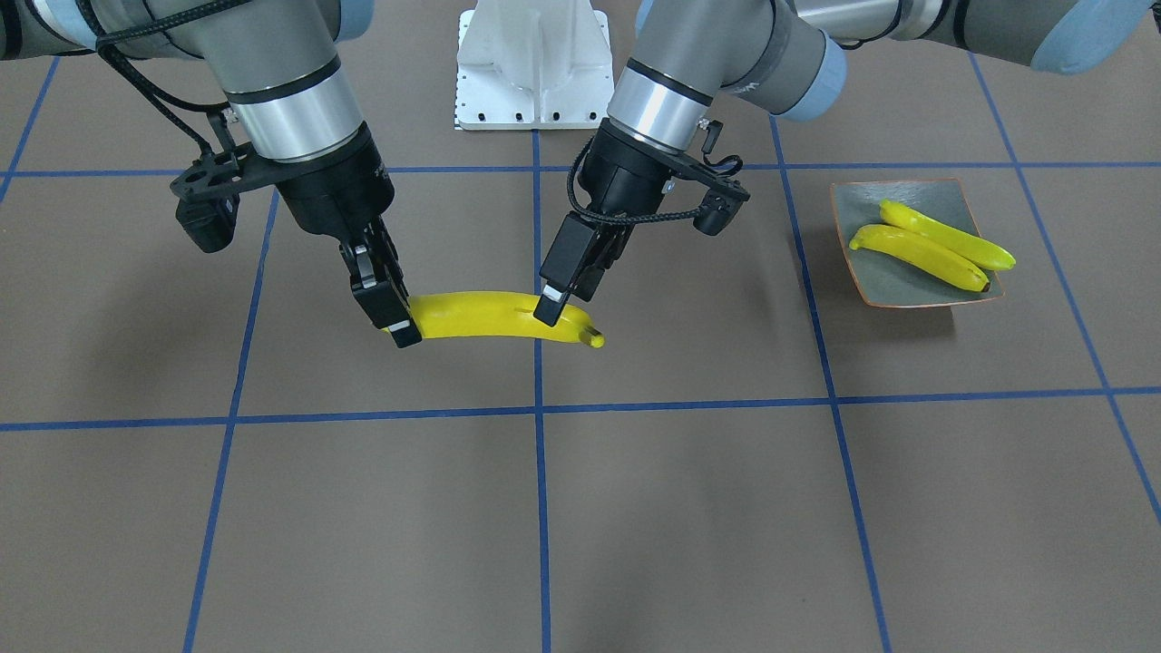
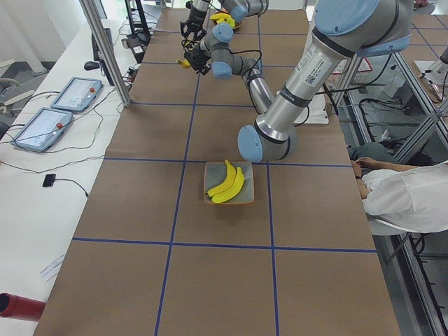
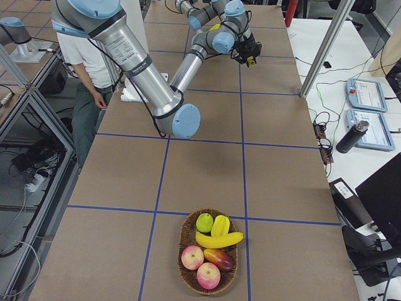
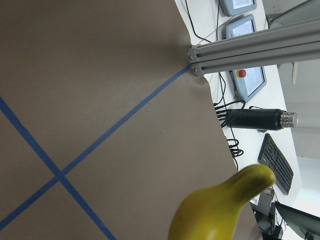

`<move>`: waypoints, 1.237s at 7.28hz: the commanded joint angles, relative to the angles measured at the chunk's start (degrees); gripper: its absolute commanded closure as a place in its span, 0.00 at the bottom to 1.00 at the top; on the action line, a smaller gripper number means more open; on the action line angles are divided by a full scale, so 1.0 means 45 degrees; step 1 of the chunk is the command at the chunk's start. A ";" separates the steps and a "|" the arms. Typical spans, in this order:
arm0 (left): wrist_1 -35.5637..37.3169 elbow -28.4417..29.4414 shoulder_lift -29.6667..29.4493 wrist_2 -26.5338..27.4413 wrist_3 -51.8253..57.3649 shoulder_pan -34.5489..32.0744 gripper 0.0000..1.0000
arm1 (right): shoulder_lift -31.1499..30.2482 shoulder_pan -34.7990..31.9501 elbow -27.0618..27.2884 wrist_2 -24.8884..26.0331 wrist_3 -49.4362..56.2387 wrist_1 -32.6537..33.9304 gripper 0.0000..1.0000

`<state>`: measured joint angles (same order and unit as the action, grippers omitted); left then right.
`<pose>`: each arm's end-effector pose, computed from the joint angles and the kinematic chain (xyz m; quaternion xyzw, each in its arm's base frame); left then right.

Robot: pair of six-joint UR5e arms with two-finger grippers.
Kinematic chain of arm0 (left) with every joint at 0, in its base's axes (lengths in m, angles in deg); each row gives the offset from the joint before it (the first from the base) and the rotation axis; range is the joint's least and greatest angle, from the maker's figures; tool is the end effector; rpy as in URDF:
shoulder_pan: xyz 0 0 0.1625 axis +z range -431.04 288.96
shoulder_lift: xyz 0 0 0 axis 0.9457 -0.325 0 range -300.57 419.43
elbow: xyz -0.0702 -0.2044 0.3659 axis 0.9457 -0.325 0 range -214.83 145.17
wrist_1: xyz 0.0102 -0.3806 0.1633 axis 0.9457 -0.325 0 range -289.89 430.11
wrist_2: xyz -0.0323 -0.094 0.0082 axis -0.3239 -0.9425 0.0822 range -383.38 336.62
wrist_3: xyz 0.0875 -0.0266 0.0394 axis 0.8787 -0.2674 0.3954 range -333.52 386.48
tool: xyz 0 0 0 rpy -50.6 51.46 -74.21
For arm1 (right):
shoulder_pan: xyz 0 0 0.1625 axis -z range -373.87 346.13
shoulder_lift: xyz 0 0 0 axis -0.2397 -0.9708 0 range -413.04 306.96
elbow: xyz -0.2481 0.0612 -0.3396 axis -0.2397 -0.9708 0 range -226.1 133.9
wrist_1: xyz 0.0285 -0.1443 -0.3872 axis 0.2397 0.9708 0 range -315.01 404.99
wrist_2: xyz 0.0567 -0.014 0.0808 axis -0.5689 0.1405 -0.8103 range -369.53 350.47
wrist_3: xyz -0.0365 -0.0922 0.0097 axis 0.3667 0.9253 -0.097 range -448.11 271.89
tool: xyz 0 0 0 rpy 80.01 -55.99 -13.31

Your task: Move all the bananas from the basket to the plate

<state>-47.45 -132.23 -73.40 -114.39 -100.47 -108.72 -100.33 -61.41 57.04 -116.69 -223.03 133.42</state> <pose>0.4404 -0.5066 0.0963 -0.0028 0.6279 -0.4674 0.6223 -0.3570 -0.5441 0.1175 -0.1200 -0.4778 0.5767 0.6517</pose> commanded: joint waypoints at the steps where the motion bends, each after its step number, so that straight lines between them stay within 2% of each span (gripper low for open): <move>1: -0.0027 0.0101 -0.0071 0.0282 -0.0031 0.0072 0.00 | 0.0020 0.0038 0.0204 -0.0015 -0.0311 0.0112 1.00; 2: -0.0027 0.0160 -0.0072 0.0380 -0.0012 0.0208 0.02 | 0.0020 0.0038 0.0321 -0.0015 -0.0390 0.0210 1.00; 3: -0.0027 0.0141 -0.0091 0.0381 -0.0070 0.0229 0.11 | 0.0020 0.0058 0.0303 0.0005 -0.0410 0.0211 1.00; 5: -0.0007 0.0141 -0.0208 0.0381 -0.0129 0.0268 0.47 | 0.0059 0.0096 0.0283 0.0044 -0.0722 0.0211 1.00; 7: -0.0007 0.0141 -0.0209 0.0420 -0.0149 0.0268 0.95 | 0.0098 0.0097 0.0322 0.0044 -0.0839 0.0211 1.00; 8: -0.0027 0.0122 -0.0208 0.0459 -0.0149 0.0268 1.00 | 0.0098 0.0097 0.0380 0.0044 -0.0840 0.0211 1.00; 9: -0.0027 0.0102 -0.0208 0.0459 -0.0149 0.0268 1.00 | 0.0098 0.0097 0.0535 0.0044 -0.0840 0.0192 1.00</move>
<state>-47.52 -131.66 -74.32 -112.39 -101.13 -107.52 -99.91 -61.00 58.81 -116.48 -226.76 134.36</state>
